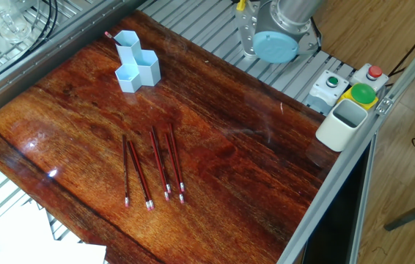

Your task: Put the pen into the pen holder

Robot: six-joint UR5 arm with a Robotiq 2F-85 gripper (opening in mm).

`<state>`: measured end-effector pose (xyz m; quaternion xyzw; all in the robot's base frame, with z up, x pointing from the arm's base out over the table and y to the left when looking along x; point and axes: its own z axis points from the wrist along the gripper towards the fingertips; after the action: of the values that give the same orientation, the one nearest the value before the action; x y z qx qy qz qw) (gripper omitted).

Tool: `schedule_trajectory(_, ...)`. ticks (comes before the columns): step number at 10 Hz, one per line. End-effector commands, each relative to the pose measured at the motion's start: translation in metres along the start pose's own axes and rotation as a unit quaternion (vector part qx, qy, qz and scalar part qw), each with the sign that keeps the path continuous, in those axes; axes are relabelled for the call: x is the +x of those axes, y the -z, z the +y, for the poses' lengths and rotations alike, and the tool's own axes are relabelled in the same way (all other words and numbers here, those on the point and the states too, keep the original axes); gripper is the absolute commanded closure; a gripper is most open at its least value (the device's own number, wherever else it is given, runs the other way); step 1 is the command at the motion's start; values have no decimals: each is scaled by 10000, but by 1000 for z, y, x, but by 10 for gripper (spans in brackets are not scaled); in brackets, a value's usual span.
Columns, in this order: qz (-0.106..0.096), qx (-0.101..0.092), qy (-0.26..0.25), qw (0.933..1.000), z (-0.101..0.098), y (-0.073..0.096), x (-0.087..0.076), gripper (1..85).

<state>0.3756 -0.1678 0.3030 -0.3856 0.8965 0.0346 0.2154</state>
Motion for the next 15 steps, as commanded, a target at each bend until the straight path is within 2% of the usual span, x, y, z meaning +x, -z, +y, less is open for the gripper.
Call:
schedule_trajectory(1, -185, 122, 30, 9997, -3, -21, -6, 847)
schedule_trajectory(3, -197, 223, 54, 9995, -7, -34, -4, 847)
schedule_trajectory(7, -329, 252, 94, 9991, -12, -48, -5, 847)
schedule_trajectory(13, -468, 316, 131, 9983, -17, -59, -6, 847)
schedule_trajectory(15, -607, 280, 101, 9977, -16, -61, -9, 847)
